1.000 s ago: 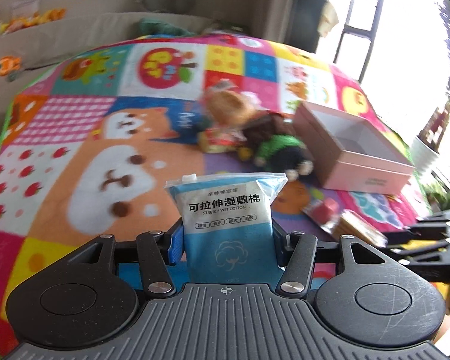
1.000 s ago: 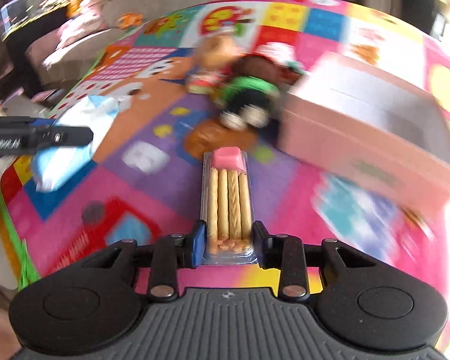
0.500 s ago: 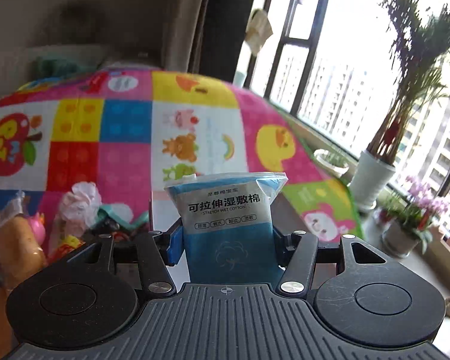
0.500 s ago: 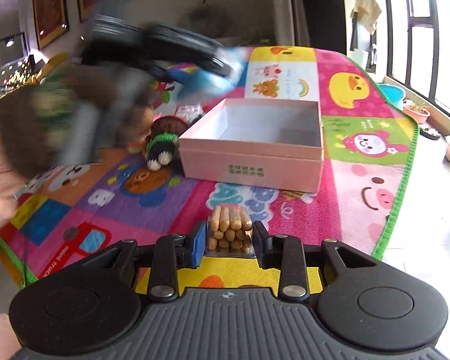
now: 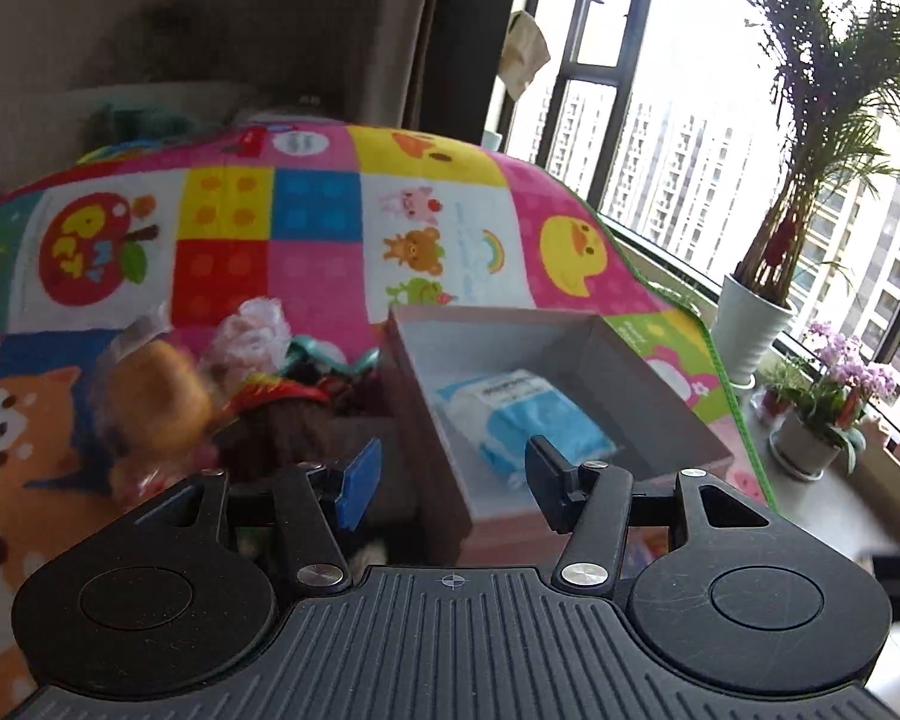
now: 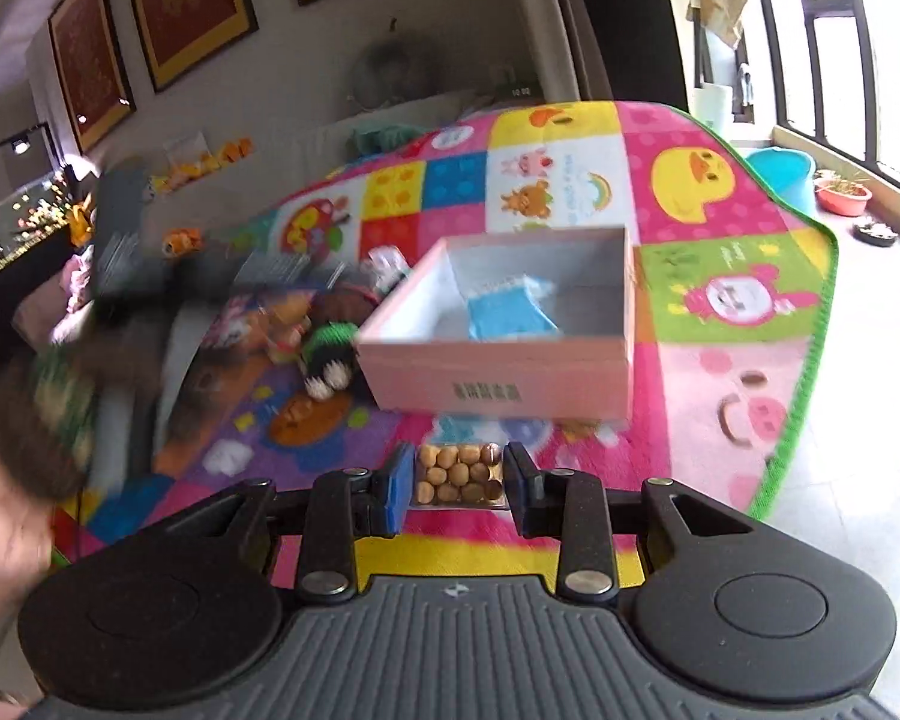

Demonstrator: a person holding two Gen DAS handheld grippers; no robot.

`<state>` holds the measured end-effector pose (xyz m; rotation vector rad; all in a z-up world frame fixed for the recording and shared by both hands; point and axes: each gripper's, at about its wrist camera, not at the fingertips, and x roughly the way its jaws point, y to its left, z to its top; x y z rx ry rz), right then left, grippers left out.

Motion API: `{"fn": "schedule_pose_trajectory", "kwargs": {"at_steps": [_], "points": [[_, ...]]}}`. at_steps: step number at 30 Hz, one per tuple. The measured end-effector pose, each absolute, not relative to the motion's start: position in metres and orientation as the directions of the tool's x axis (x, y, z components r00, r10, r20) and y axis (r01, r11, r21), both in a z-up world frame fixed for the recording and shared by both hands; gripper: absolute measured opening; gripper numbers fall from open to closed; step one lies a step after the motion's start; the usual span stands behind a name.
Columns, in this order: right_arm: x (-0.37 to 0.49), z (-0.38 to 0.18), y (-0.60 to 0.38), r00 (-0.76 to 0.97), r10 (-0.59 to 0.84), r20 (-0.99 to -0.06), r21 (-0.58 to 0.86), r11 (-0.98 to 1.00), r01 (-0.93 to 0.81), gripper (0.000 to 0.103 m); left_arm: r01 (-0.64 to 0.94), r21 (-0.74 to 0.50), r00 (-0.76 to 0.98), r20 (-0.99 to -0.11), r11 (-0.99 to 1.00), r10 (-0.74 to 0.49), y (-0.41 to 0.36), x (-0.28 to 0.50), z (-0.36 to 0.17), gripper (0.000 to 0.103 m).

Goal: Organize objects
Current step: 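Lower the blue pack into the pink box with the left tool while the right tool grasps the biscuit-stick pack, then release the biscuit sticks into the pink box with the right tool while the left tool grasps the knitted doll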

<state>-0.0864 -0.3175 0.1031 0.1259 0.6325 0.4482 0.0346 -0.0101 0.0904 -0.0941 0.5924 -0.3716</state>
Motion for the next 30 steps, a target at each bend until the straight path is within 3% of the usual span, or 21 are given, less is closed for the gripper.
{"fn": "schedule_pose_trajectory", "kwargs": {"at_steps": [5, 9, 10, 11, 13, 15, 23, 30], "points": [[-0.052, 0.152, -0.3, 0.742, 0.444, -0.502, 0.216, 0.895, -0.39, 0.031, 0.265, -0.24, 0.741, -0.57, 0.934, -0.357, 0.035, -0.004, 0.061, 0.058], [-0.01, 0.181, -0.271, 0.825, 0.373, -0.425, 0.161, 0.928, -0.337, 0.032, 0.252, -0.273, 0.758, -0.54, 0.928, -0.365, 0.05, -0.013, 0.062, 0.058], [0.002, 0.182, -0.263, 0.83, 0.369, -0.419, 0.156, 0.929, -0.334, 0.033, 0.246, -0.283, 0.763, -0.534, 0.927, -0.365, 0.053, -0.014, 0.063, 0.058], [0.016, 0.18, -0.255, 0.815, 0.388, -0.43, 0.169, 0.922, -0.349, 0.043, 0.235, -0.292, 0.766, -0.531, 0.927, -0.362, 0.056, -0.013, 0.063, 0.058], [0.034, 0.169, -0.245, 0.794, 0.395, -0.461, 0.221, 0.918, -0.328, 0.054, 0.209, -0.3, 0.775, -0.53, 0.931, -0.345, 0.064, -0.012, 0.062, 0.058], [0.035, 0.158, -0.24, 0.785, 0.397, -0.476, 0.228, 0.918, -0.325, 0.054, 0.179, -0.304, 0.78, -0.535, 0.936, -0.323, 0.074, -0.013, 0.058, 0.058], [-0.007, 0.1, -0.245, 0.818, 0.261, -0.512, 0.036, 0.958, -0.283, 0.076, 0.128, -0.314, 0.775, -0.56, 0.941, -0.293, 0.073, 0.012, 0.046, 0.058], [-0.064, 0.034, -0.229, 0.774, 0.254, -0.581, -0.074, 0.93, -0.361, 0.08, 0.059, -0.31, 0.763, -0.599, 0.949, -0.243, 0.041, 0.084, 0.036, 0.058]]}}
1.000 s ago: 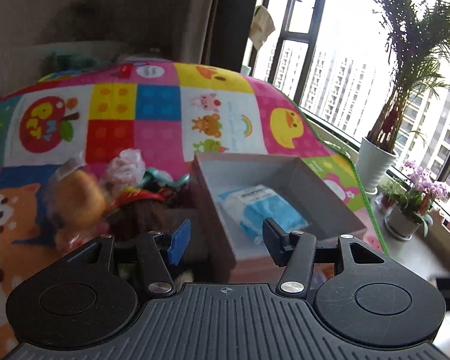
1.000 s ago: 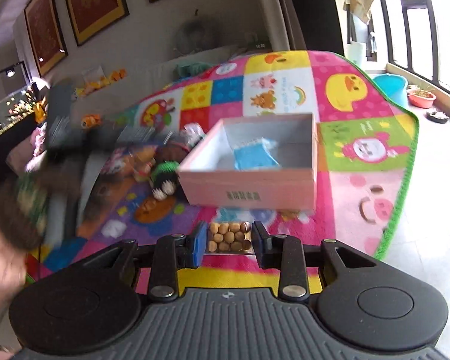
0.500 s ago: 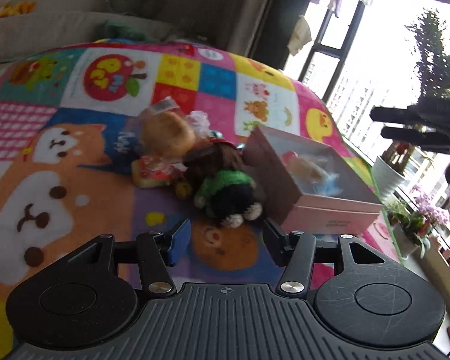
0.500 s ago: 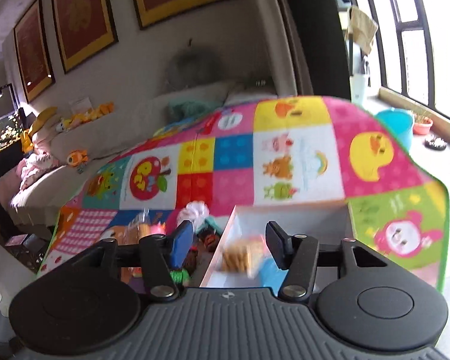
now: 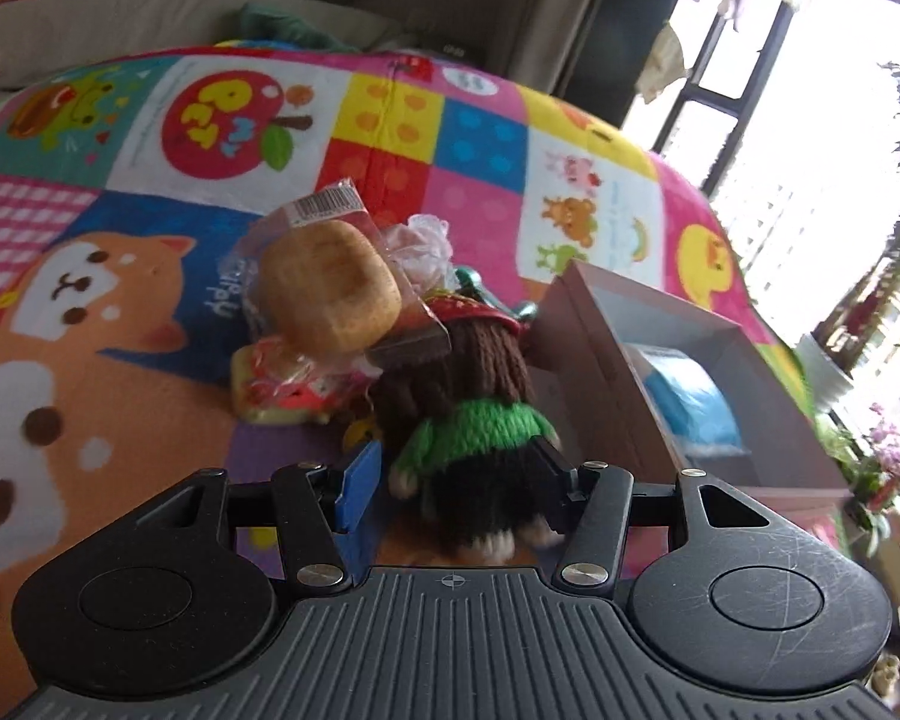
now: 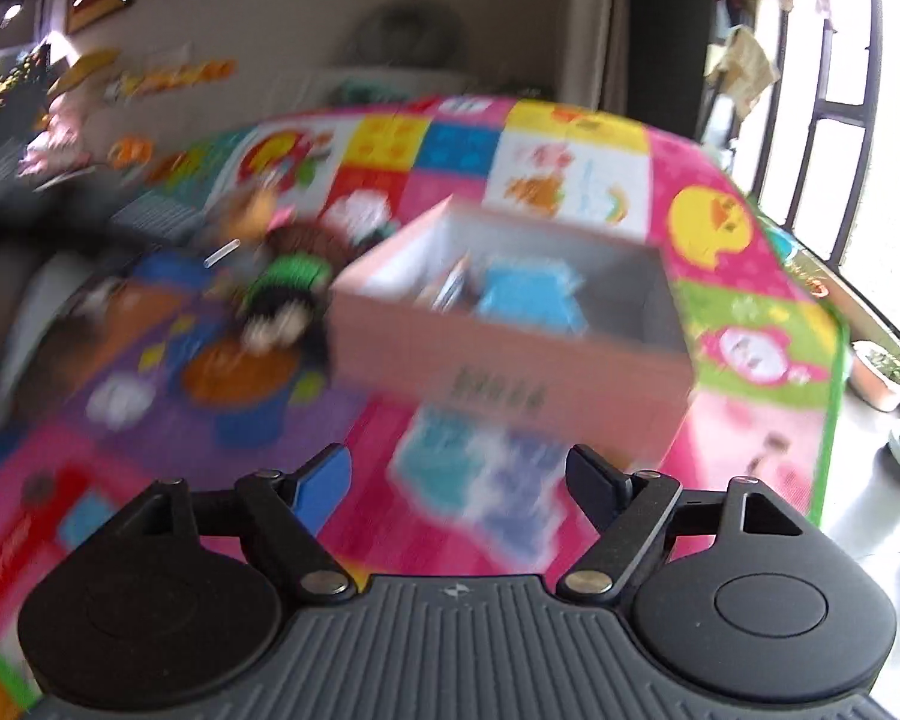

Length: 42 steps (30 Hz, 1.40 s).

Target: Organize objects

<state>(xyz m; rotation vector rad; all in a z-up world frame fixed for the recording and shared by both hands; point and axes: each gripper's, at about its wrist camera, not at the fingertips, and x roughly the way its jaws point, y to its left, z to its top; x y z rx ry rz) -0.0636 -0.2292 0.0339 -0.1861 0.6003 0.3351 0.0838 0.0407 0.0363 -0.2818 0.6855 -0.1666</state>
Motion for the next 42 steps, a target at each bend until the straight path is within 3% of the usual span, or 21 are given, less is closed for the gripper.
{"fn": "schedule_pose_trajectory", "kwargs": {"at_steps": [2, 4, 7, 10, 18, 26, 30, 36, 37, 39, 40, 41, 42], "points": [[-0.073, 0.026, -0.224, 0.757, 0.274, -0.594, -0.07, 0.919, -0.388, 0.084, 0.014, -0.333, 0.762, -0.607, 0.943, -0.226, 0.037, 0.104, 0.029, 0.07], [-0.08, 0.023, -0.22, 0.747, 0.29, -0.597, -0.065, 0.911, -0.406, 0.086, -0.008, -0.336, 0.778, -0.594, 0.942, -0.205, 0.031, 0.118, 0.028, 0.065], [-0.084, 0.026, -0.218, 0.753, 0.29, -0.59, -0.089, 0.904, -0.417, 0.088, -0.008, -0.28, 0.774, -0.609, 0.96, -0.171, 0.019, 0.128, 0.026, 0.066], [-0.078, 0.032, -0.219, 0.761, 0.286, -0.583, -0.104, 0.902, -0.419, 0.091, 0.021, -0.304, 0.765, -0.609, 0.953, -0.211, 0.026, 0.122, 0.021, 0.059], [-0.043, 0.079, -0.207, 0.756, 0.344, -0.557, -0.069, 0.888, -0.455, 0.091, 0.151, -0.306, 0.718, -0.62, 0.94, -0.317, 0.068, 0.009, 0.028, 0.055], [0.11, 0.133, -0.153, 0.607, 0.439, -0.663, 0.225, 0.89, -0.397, 0.091, 0.103, -0.387, 0.802, -0.512, 0.916, -0.307, 0.129, -0.018, 0.016, 0.054], [0.196, 0.115, -0.106, 0.556, 0.368, -0.745, 0.213, 0.921, -0.325, 0.091, 0.115, -0.441, 0.827, -0.454, 0.89, -0.332, 0.147, -0.014, 0.008, 0.054], [0.279, 0.061, -0.035, 0.528, 0.225, -0.819, 0.074, 0.954, -0.292, 0.091, 0.121, -0.522, 0.83, -0.413, 0.845, -0.374, 0.158, -0.013, 0.002, 0.054], [0.289, 0.052, -0.031, 0.512, 0.209, -0.833, 0.064, 0.956, -0.286, 0.088, 0.123, -0.525, 0.831, -0.41, 0.842, -0.377, 0.159, -0.013, 0.001, 0.054], [0.302, 0.037, -0.03, 0.479, 0.186, -0.858, 0.051, 0.958, -0.281, 0.068, 0.125, -0.533, 0.83, -0.406, 0.837, -0.383, 0.16, -0.012, 0.0, 0.054], [0.305, 0.032, -0.031, 0.465, 0.171, -0.869, 0.035, 0.957, -0.287, 0.052, 0.125, -0.54, 0.829, -0.404, 0.833, -0.387, 0.161, -0.012, -0.001, 0.054], [0.307, 0.028, -0.032, 0.456, 0.154, -0.877, 0.015, 0.955, -0.295, 0.044, 0.124, -0.547, 0.829, -0.402, 0.828, -0.39, 0.162, -0.011, -0.001, 0.054], [0.305, 0.027, -0.035, 0.451, 0.149, -0.88, 0.009, 0.954, -0.299, 0.043, 0.123, -0.554, 0.828, -0.4, 0.824, -0.392, 0.164, -0.012, -0.002, 0.054]]}}
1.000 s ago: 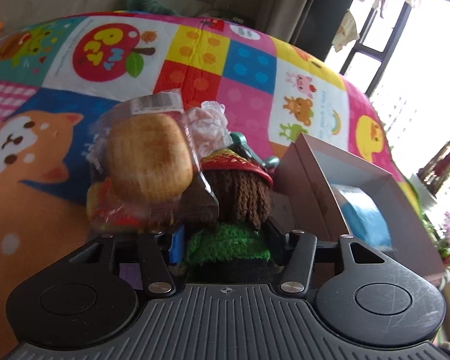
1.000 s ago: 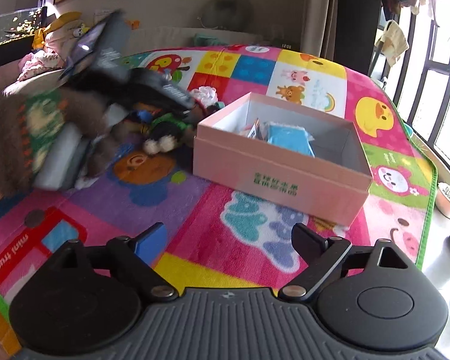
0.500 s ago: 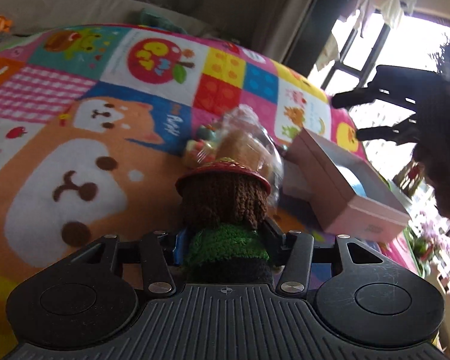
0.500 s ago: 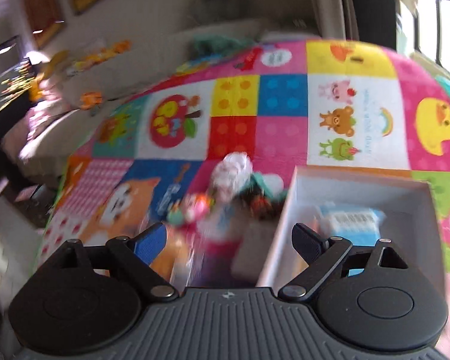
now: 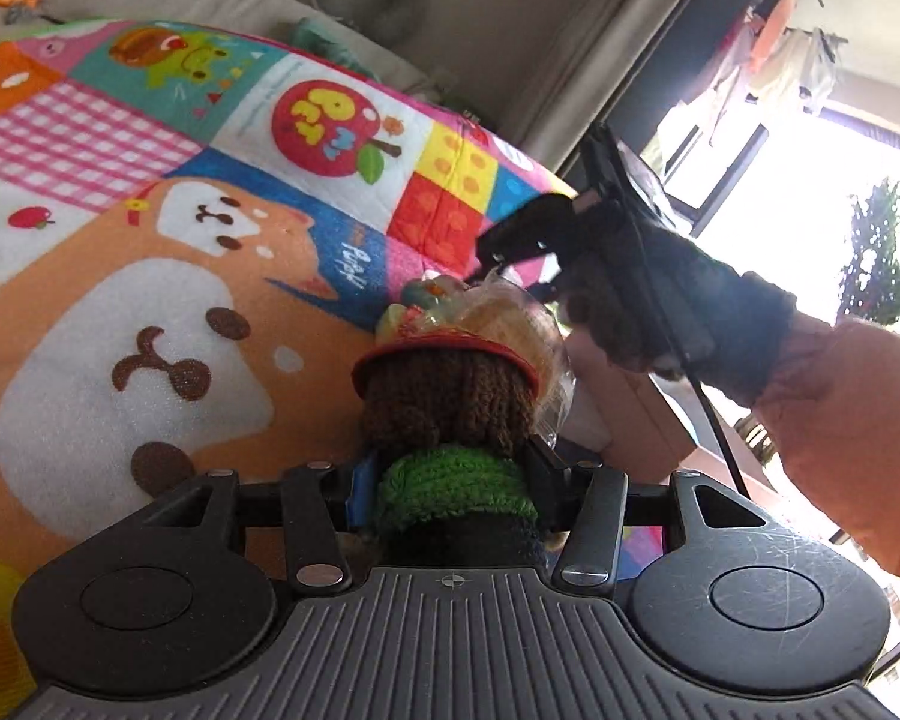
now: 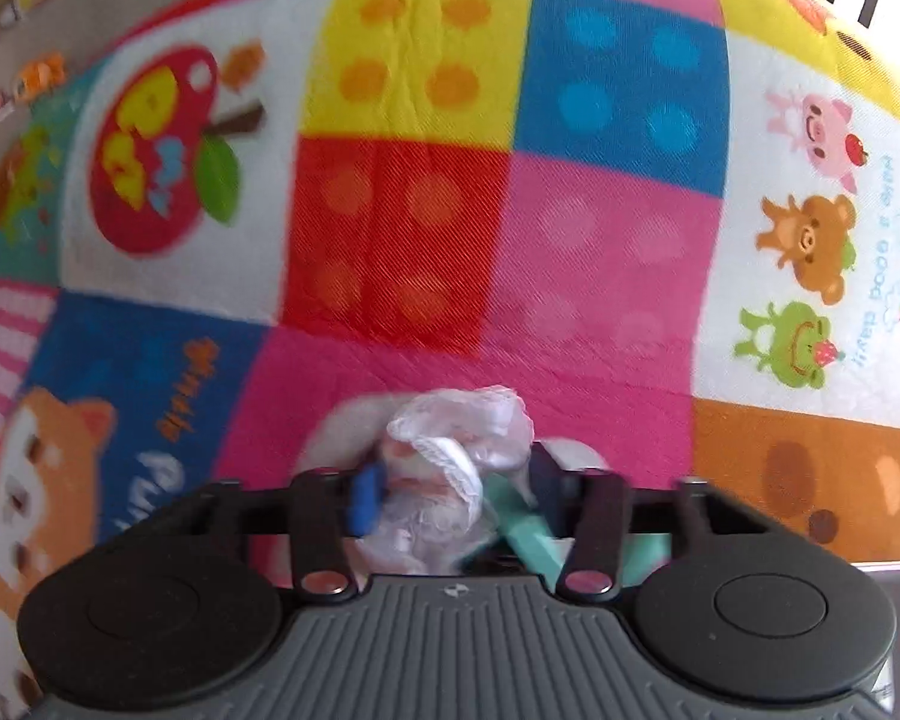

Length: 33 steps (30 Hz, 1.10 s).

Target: Organize objects

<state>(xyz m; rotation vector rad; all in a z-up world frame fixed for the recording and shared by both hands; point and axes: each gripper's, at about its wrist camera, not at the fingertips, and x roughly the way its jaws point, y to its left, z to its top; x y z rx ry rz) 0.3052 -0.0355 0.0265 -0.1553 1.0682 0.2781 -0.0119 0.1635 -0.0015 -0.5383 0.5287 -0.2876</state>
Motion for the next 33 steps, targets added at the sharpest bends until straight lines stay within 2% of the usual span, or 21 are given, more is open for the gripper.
{"fn": "schedule_pose_trajectory", "kwargs": {"at_steps": [4, 9, 15, 18, 21, 23, 25, 28, 33], "points": [[0.284, 0.033, -0.045, 0.404, 0.198, -0.893, 0.061, 0.943, -0.326, 0.038, 0.111, -0.566, 0.832, -0.396, 0.817, -0.387, 0.167, -0.013, -0.002, 0.054], [0.229, 0.038, -0.049, 0.351, 0.252, -0.902, 0.104, 0.915, -0.389, 0.038, 0.094, -0.57, 0.84, -0.394, 0.816, -0.372, 0.169, -0.014, -0.002, 0.054], [0.164, 0.041, -0.077, 0.232, 0.355, -0.906, 0.239, 0.879, -0.412, 0.038, 0.082, -0.569, 0.845, -0.395, 0.818, -0.36, 0.171, -0.014, -0.001, 0.054], [0.122, 0.051, -0.094, 0.274, 0.347, -0.897, 0.186, 0.859, -0.477, 0.037, 0.077, -0.562, 0.844, -0.404, 0.823, -0.354, 0.17, -0.014, 0.0, 0.054], [0.079, 0.071, -0.113, 0.424, 0.354, -0.834, 0.08, 0.837, -0.542, 0.048, 0.066, -0.526, 0.839, -0.431, 0.848, -0.333, 0.162, -0.019, 0.005, 0.053], [0.05, 0.082, -0.128, 0.522, 0.362, -0.772, 0.001, 0.822, -0.569, 0.065, 0.073, -0.518, 0.823, -0.451, 0.852, -0.345, 0.156, -0.025, 0.009, 0.053], [0.024, 0.084, -0.141, 0.554, 0.389, -0.736, -0.024, 0.803, -0.596, 0.07, 0.076, -0.5, 0.81, -0.473, 0.863, -0.346, 0.15, -0.034, 0.012, 0.053], [-0.005, 0.072, -0.151, 0.52, 0.425, -0.741, -0.012, 0.766, -0.642, 0.075, 0.068, -0.502, 0.792, -0.499, 0.862, -0.353, 0.147, -0.049, 0.015, 0.053], [-0.044, 0.026, -0.14, 0.528, 0.421, -0.738, -0.082, 0.72, -0.689, 0.079, 0.034, -0.562, 0.799, -0.481, 0.827, -0.36, 0.158, -0.059, 0.031, 0.051]]}}
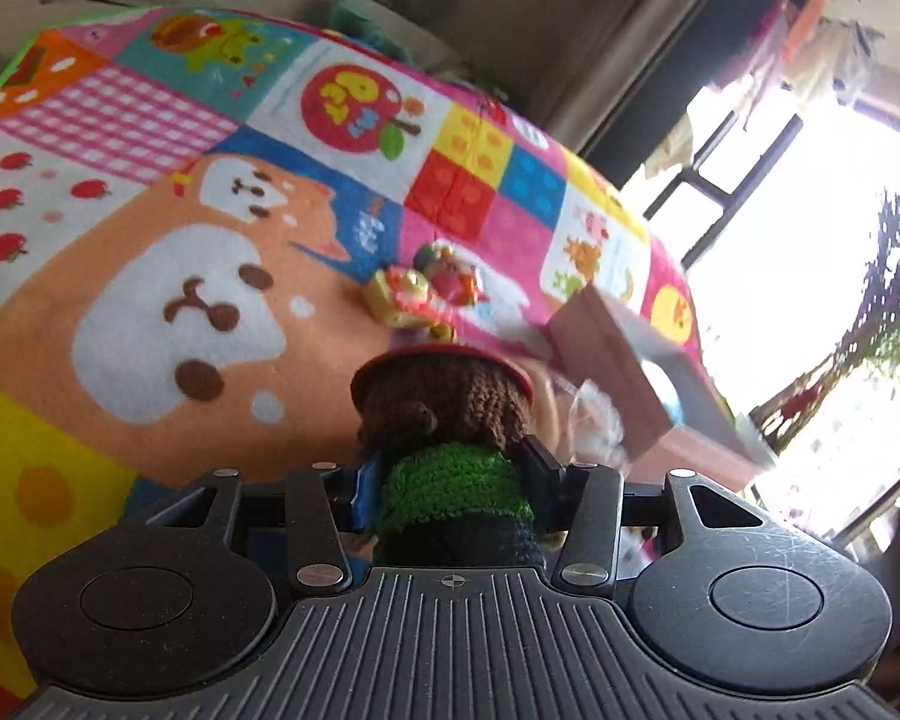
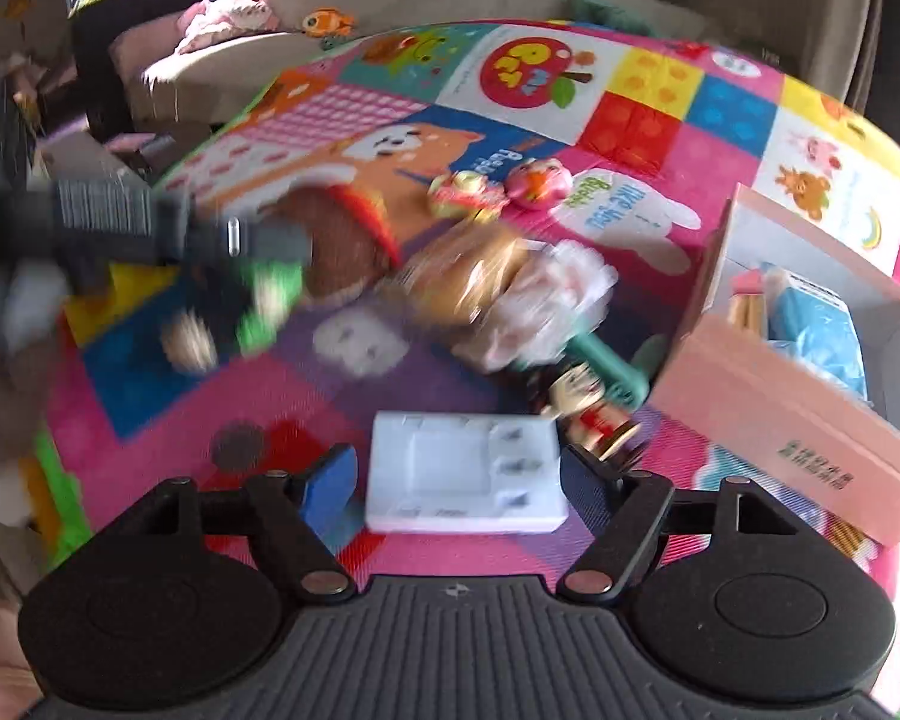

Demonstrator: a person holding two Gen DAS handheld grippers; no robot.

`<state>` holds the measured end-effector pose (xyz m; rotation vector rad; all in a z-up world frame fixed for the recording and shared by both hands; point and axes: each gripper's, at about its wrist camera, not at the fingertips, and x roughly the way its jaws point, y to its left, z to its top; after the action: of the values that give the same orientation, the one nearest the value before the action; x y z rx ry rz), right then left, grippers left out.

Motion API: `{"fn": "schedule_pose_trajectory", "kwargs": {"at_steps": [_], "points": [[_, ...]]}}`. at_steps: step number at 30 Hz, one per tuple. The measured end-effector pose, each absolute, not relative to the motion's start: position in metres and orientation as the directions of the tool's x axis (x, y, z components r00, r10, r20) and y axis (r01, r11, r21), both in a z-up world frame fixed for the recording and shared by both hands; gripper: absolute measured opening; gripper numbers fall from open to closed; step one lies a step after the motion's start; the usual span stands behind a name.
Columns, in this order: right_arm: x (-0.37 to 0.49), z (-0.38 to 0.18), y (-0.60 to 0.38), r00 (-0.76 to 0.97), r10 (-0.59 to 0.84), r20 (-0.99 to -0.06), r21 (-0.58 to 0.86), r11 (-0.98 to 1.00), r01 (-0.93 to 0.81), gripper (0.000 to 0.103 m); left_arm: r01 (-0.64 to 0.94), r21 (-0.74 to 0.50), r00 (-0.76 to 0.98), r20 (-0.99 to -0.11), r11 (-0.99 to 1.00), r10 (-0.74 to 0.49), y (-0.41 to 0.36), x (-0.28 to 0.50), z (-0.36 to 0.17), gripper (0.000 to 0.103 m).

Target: Organize objects

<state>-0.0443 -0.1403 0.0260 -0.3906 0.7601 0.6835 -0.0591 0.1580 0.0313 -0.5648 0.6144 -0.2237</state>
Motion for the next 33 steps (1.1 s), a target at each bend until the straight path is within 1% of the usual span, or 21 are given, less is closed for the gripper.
{"fn": "schedule_pose_trajectory", "kwargs": {"at_steps": [1, 2, 3, 4, 7, 9, 12, 13, 15, 17, 21, 25, 29, 31, 33], "points": [[-0.048, 0.019, -0.138, 0.553, 0.411, -0.725, -0.11, 0.723, -0.682, 0.082, 0.029, -0.578, 0.801, -0.475, 0.816, -0.365, 0.161, -0.059, 0.035, 0.05], [-0.051, 0.013, -0.134, 0.588, 0.4, -0.704, -0.146, 0.728, -0.67, 0.082, 0.024, -0.595, 0.803, -0.467, 0.803, -0.37, 0.165, -0.06, 0.039, 0.049], [-0.054, 0.008, -0.133, 0.602, 0.39, -0.696, -0.166, 0.729, -0.664, 0.081, 0.02, -0.608, 0.807, -0.459, 0.794, -0.371, 0.168, -0.061, 0.043, 0.049], [-0.055, 0.005, -0.135, 0.608, 0.392, -0.69, -0.166, 0.732, -0.66, 0.078, 0.018, -0.612, 0.814, -0.451, 0.791, -0.367, 0.171, -0.064, 0.048, 0.048], [-0.062, 0.007, -0.151, 0.593, 0.413, -0.691, -0.146, 0.723, -0.675, 0.078, 0.011, -0.59, 0.837, -0.437, 0.807, -0.33, 0.175, -0.072, 0.061, 0.047], [-0.067, 0.006, -0.164, 0.598, 0.403, -0.693, -0.168, 0.716, -0.678, 0.078, 0.012, -0.567, 0.831, -0.453, 0.824, -0.324, 0.172, -0.075, 0.062, 0.047], [-0.07, 0.005, -0.186, 0.634, 0.361, -0.684, -0.199, 0.744, -0.638, 0.077, 0.046, -0.478, 0.772, -0.54, 0.877, -0.335, 0.146, -0.075, 0.053, 0.047], [-0.068, 0.006, -0.195, 0.651, 0.336, -0.681, -0.206, 0.765, -0.61, 0.077, 0.059, -0.427, 0.754, -0.574, 0.902, -0.32, 0.134, -0.076, 0.048, 0.048], [-0.066, 0.008, -0.209, 0.67, 0.298, -0.68, -0.199, 0.804, -0.56, 0.078, 0.093, -0.292, 0.744, -0.615, 0.952, -0.261, 0.11, -0.078, 0.042, 0.048], [-0.064, 0.009, -0.22, 0.675, 0.284, -0.681, -0.181, 0.828, -0.531, 0.078, 0.111, -0.179, 0.756, -0.623, 0.978, -0.2, 0.092, -0.079, 0.04, 0.049], [-0.07, 0.011, -0.223, 0.676, 0.305, -0.671, -0.165, 0.828, -0.537, 0.079, 0.115, -0.099, 0.756, -0.637, 0.988, -0.152, 0.079, -0.076, 0.04, 0.05], [-0.071, 0.021, -0.21, 0.66, 0.378, -0.649, -0.108, 0.813, -0.572, 0.079, 0.1, -0.142, 0.742, -0.648, 0.985, -0.169, 0.084, -0.07, 0.036, 0.054], [-0.057, 0.032, -0.185, 0.655, 0.443, -0.612, -0.06, 0.8, -0.597, 0.079, 0.074, -0.191, 0.751, -0.635, 0.979, -0.18, 0.087, -0.067, 0.032, 0.055], [-0.047, 0.037, -0.17, 0.663, 0.455, -0.595, -0.062, 0.796, -0.603, 0.078, 0.072, -0.191, 0.756, -0.63, 0.979, -0.178, 0.085, -0.066, 0.03, 0.055], [-0.036, 0.039, -0.151, 0.677, 0.447, -0.585, -0.105, 0.786, -0.609, 0.076, 0.072, -0.188, 0.758, -0.628, 0.979, -0.176, 0.084, -0.066, 0.031, 0.055]]}}
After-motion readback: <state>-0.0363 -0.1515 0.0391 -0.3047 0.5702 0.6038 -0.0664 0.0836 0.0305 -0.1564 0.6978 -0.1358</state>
